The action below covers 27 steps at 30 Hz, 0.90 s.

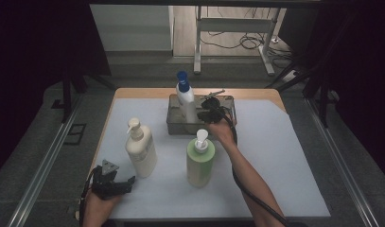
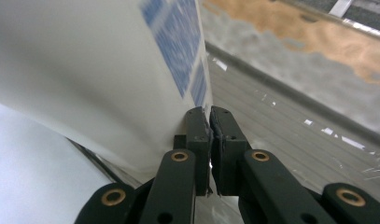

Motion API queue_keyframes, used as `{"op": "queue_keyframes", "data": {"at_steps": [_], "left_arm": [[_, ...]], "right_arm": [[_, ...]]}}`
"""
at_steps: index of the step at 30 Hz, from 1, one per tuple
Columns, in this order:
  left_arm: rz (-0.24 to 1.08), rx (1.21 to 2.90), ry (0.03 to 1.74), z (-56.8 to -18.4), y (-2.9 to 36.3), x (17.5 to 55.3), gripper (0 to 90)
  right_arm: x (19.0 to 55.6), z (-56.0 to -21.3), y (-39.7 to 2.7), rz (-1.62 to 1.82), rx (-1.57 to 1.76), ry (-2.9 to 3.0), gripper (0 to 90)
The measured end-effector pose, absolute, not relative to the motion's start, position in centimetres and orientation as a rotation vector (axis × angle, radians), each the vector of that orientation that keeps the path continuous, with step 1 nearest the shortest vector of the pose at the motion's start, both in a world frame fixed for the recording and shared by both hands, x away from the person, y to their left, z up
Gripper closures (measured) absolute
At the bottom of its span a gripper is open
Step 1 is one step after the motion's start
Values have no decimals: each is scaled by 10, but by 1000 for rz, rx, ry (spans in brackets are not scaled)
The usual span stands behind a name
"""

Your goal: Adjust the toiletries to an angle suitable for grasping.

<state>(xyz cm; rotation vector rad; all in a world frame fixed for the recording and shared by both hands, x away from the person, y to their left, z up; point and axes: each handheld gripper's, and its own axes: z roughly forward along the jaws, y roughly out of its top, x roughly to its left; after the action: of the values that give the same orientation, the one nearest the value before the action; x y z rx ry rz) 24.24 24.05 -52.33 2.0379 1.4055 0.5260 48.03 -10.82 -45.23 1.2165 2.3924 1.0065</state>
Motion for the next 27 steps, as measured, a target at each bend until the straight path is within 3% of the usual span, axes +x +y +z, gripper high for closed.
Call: {"op": "queue_keyframes", "data": {"at_steps": [27], "left_arm": [[526,2038,1405,-523,241,242,108]], "right_arm": [[487,-462,-104,937,1262,2444,894]]}}
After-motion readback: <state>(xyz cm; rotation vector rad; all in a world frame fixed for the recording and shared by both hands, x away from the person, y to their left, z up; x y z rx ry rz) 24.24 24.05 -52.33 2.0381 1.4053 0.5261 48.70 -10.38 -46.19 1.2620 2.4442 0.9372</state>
